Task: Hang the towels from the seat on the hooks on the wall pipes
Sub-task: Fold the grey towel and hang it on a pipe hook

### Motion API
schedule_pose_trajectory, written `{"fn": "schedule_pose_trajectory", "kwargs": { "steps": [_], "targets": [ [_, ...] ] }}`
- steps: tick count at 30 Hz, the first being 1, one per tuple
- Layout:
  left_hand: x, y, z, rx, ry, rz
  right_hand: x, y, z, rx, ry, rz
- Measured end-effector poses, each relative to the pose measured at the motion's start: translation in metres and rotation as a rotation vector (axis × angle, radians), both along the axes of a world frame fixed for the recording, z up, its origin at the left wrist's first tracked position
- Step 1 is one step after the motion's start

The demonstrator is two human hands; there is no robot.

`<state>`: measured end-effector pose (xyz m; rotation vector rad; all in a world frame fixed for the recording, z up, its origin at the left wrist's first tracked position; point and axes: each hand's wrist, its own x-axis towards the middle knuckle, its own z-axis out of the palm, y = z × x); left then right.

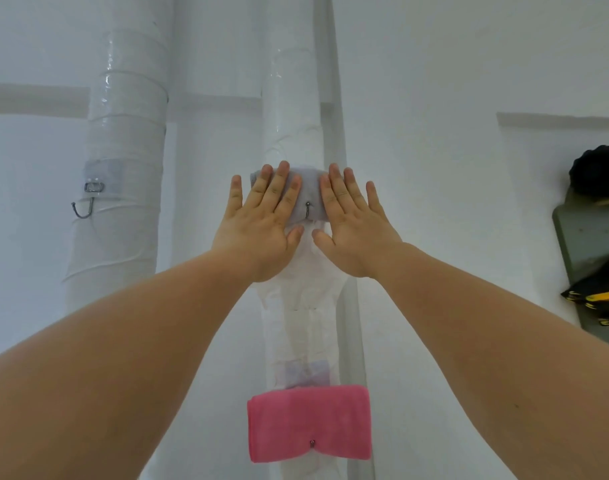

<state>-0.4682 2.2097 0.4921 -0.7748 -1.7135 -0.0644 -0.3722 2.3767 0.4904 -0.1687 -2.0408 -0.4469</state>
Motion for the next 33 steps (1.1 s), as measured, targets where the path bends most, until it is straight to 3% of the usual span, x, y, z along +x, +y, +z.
{"fn": "schedule_pose_trajectory", "kwargs": {
  "steps": [26, 33],
  "targets": [
    [0.021, -0.025, -0.012, 0.024, -0.019, -0.016, 0.024, -0.019, -0.011, -0.011, 0.062, -0.037],
    [0.029, -0.052, -0.064, 0.1, -0.108, -0.127, 0.04, -0.038, -0.056, -0.083, 0.049, -0.01]
  ]
}}
